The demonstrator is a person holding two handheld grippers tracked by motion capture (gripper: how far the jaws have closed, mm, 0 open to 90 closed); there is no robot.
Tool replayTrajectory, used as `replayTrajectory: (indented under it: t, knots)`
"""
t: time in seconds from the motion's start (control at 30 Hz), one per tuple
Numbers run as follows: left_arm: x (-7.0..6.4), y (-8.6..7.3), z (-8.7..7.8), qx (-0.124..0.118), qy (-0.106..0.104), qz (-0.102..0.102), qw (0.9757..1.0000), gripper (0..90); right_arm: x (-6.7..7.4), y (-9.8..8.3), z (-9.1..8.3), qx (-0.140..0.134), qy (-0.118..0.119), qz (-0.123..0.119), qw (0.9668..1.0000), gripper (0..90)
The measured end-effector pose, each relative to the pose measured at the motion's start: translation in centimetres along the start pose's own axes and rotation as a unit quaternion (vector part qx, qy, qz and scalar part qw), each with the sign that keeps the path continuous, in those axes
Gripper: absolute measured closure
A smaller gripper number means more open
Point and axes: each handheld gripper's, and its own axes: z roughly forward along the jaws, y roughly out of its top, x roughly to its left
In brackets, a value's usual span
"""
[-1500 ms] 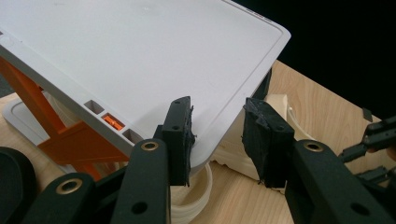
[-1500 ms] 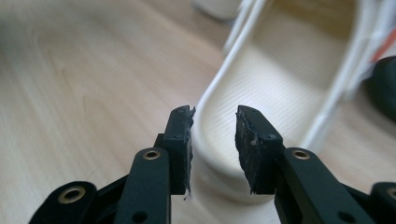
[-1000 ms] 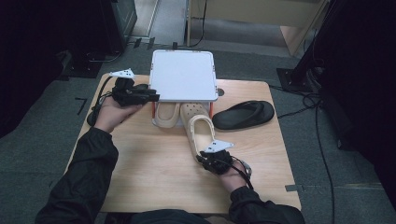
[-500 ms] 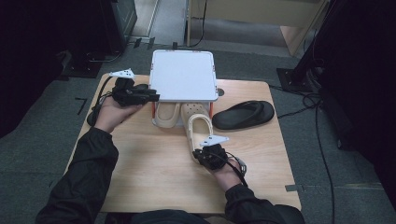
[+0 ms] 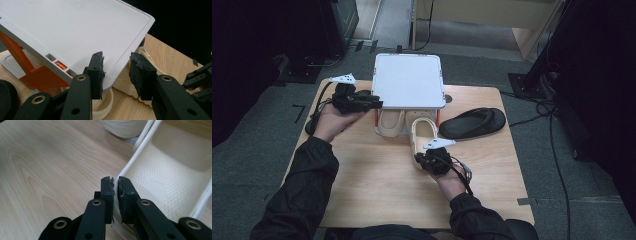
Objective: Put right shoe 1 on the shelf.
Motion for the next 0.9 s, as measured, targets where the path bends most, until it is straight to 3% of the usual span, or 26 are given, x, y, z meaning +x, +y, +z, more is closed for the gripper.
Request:
replayTrajectory:
  t: [0.3,0.67,0.9]
  knots:
    - [0.0,0.0,0.0,0.0,0.0,0.001,1.0,64.4,-0.4,1.4,1.5,-0.009,-0.004,0.011,0.9999,83.6]
    - [0.0,0.0,0.0,-0.001,0.0,0.0,1.0,64.9,-2.3,2.8,3.1,-0.007,-0.016,0.022,0.9996,83.8]
    - [0.0,0.0,0.0,-0.001,0.0,0.0,1.0,64.9,-2.7,3.8,4.0,-0.012,-0.019,0.026,0.9994,83.8]
